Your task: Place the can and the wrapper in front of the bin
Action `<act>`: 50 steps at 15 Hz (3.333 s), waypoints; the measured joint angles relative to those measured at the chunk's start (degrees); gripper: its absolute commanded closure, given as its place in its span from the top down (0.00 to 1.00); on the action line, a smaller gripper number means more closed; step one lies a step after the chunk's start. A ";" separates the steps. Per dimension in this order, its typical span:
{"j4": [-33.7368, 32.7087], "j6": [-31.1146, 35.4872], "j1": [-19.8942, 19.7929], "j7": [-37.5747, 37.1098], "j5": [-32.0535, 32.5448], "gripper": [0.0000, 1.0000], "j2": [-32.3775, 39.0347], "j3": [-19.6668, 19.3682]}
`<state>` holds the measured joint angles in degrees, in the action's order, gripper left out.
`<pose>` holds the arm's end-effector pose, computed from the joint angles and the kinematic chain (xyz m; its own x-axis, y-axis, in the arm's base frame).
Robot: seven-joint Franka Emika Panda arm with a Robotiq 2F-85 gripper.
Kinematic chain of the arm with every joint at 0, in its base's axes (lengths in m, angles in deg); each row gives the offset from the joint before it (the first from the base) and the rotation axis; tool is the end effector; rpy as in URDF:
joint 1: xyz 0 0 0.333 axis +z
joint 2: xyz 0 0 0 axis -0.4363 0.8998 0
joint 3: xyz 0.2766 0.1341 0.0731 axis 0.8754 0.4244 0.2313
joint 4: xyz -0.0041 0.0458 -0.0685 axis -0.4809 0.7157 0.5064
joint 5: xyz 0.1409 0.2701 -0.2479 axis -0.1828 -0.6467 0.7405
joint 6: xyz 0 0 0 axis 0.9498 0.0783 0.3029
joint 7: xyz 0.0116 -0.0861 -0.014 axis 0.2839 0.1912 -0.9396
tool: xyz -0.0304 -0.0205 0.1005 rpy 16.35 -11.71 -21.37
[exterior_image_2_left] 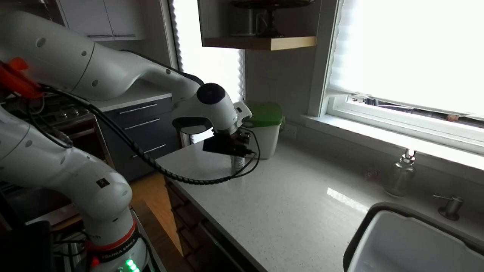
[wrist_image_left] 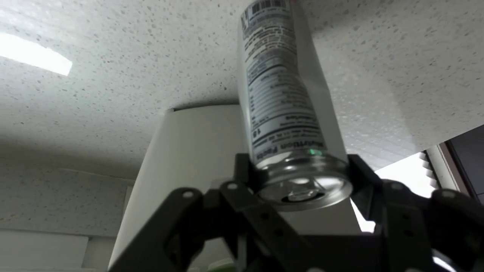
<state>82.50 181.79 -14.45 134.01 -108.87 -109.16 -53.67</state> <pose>0.3826 -0.0851 0.4167 0.6485 0.4171 0.6368 0.5457 -0.8379 -0.0070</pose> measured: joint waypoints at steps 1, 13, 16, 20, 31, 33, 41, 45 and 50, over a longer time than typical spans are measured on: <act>0.00 0.60 0.17 0.00 -0.15 1.00 0.17 -0.15; -1.28 -4.55 -12.81 -25.15 17.68 1.00 -0.55 10.46; -3.27 -8.55 -16.10 -32.63 25.05 1.00 -2.59 11.93; -8.06 -17.99 -18.27 -40.69 31.76 1.00 -4.75 12.27; -28.47 -7.61 -17.88 -42.59 31.48 1.00 14.79 3.02; -32.73 -3.09 -17.03 -39.23 27.10 1.00 21.93 1.07; -56.81 0.25 -18.90 -25.78 4.42 1.00 49.64 0.97; -67.96 0.12 -22.78 -24.23 1.28 1.00 60.21 2.31; -70.47 0.02 -23.24 -24.22 1.09 1.00 62.00 2.49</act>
<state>12.03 181.81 -37.69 109.79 -107.78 -47.16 -51.18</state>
